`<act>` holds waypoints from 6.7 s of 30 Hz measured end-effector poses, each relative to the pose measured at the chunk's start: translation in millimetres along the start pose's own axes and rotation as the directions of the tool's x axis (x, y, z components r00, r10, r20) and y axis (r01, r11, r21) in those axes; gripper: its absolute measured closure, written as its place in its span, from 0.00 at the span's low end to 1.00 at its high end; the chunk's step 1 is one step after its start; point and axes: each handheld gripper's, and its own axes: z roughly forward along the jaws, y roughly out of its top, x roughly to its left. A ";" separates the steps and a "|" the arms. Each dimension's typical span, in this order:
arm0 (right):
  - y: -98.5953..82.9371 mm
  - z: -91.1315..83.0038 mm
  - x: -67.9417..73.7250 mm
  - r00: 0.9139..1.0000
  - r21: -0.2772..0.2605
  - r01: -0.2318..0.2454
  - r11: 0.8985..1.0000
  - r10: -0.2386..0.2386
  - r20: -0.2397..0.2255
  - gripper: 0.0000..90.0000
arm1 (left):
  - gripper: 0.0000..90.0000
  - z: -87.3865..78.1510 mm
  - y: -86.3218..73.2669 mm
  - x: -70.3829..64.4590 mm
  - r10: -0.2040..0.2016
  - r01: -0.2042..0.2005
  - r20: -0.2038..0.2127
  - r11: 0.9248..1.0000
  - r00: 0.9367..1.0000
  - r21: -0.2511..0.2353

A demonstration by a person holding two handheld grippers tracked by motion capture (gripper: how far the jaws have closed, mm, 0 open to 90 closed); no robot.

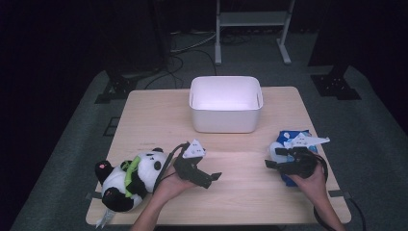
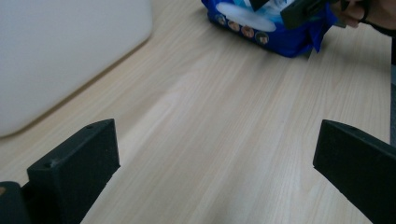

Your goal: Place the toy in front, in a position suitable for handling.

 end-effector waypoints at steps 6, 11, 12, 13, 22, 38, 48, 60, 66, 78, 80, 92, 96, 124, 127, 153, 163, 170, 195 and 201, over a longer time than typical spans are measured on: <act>-2.1 -1.8 -2.0 1.000 0.005 -0.002 1.000 0.002 0.010 0.25 | 0.00 -6.2 10.9 6.0 0.021 -0.021 -0.008 1.000 1.000 0.008; -3.3 -6.4 -4.2 1.000 -0.011 -0.017 1.000 0.017 0.009 0.25 | 0.00 -15.2 19.6 16.3 0.036 -0.036 -0.012 0.999 0.999 0.034; -3.1 -8.0 -4.6 1.000 -0.021 -0.016 1.000 0.016 0.010 0.25 | 0.00 -19.9 23.0 19.5 0.042 -0.042 -0.009 0.998 0.999 0.040; -3.1 -8.0 -4.6 1.000 -0.021 -0.016 1.000 0.016 0.010 0.25 | 0.00 -19.9 23.0 19.5 0.042 -0.042 -0.009 0.998 0.999 0.040; -0.3 -6.5 -2.3 1.000 -0.022 -0.007 1.000 0.007 -0.003 0.25 | 0.00 -56.3 37.4 34.6 0.061 -0.059 -0.029 0.996 0.998 0.060; 0.1 -3.1 0.8 1.000 -0.002 0.006 1.000 -0.006 -0.013 0.25 | 0.00 -105.5 29.4 68.1 0.022 -0.011 -0.104 0.995 0.994 0.103; 0.1 -2.5 2.8 1.000 -0.003 0.012 1.000 -0.012 -0.010 0.25 | 0.00 -137.7 6.1 85.2 -0.014 0.036 -0.162 0.991 0.987 0.131; 0.8 -1.1 6.5 1.000 -0.005 0.018 1.000 -0.018 -0.014 0.25 | 0.03 -161.8 -16.4 94.8 -0.055 0.084 -0.189 0.986 0.980 0.147; 1.0 -2.7 6.4 1.000 -0.016 0.015 1.000 -0.016 -0.014 0.25 | 0.04 -170.9 -27.4 97.0 -0.072 0.105 -0.197 0.982 0.978 0.159; 1.9 -0.9 7.9 1.000 -0.015 0.017 1.000 -0.017 -0.009 0.25 | 0.06 -188.0 -58.5 102.4 -0.107 0.151 -0.215 0.969 0.971 0.198; 1.9 0.6 8.4 1.000 -0.010 0.020 1.000 -0.020 -0.012 0.25 | 0.11 -189.9 -61.9 103.1 -0.106 0.148 -0.204 0.968 0.973 0.204; 3.5 4.4 8.4 0.999 -0.004 0.028 1.000 -0.028 -0.017 0.25 | 0.16 -180.0 -81.5 109.4 -0.161 0.205 -0.166 0.933 0.973 0.294; 4.1 6.7 9.2 0.999 0.001 0.030 1.000 -0.030 -0.024 0.25 | 0.24 -175.6 -83.8 108.9 -0.175 0.213 -0.143 0.926 0.974 0.312; 4.1 6.1 7.0 0.999 0.005 0.037 0.999 -0.037 -0.027 0.25 | 0.64 -174.7 -75.6 111.0 -0.130 0.174 -0.155 0.932 0.979 0.318; 4.0 5.5 6.8 0.999 0.003 0.034 0.999 -0.034 -0.025 0.25 | 0.64 -173.1 -69.6 109.8 -0.116 0.161 -0.154 0.932 0.981 0.325; 2.4 1.2 1.6 1.000 -0.005 0.024 1.000 -0.024 -0.010 0.25 | 0.65 -116.3 19.3 82.8 0.002 0.001 -0.013 0.964 1.000 0.265; 0.8 -1.1 -2.8 1.000 -0.012 0.018 1.000 -0.018 -0.003 0.25 | 0.65 -62.9 51.0 63.0 0.042 -0.062 0.080 0.962 0.996 0.267; 0.2 -3.9 -4.7 1.000 -0.025 0.014 1.000 -0.014 0.001 0.25 | 0.65 -28.2 66.8 46.1 0.068 -0.104 0.136 0.955 0.988 0.279; -0.9 -6.1 -6.5 1.000 -0.035 0.008 0.999 -0.008 0.009 0.25 | 0.62 29.7 58.7 19.1 0.041 -0.099 0.193 0.948 0.980 0.303; -0.9 -3.9 -4.6 1.000 -0.029 0.013 0.999 -0.013 0.008 0.25 | 0.56 26.7 56.0 17.2 0.043 -0.101 0.201 0.953 0.979 0.285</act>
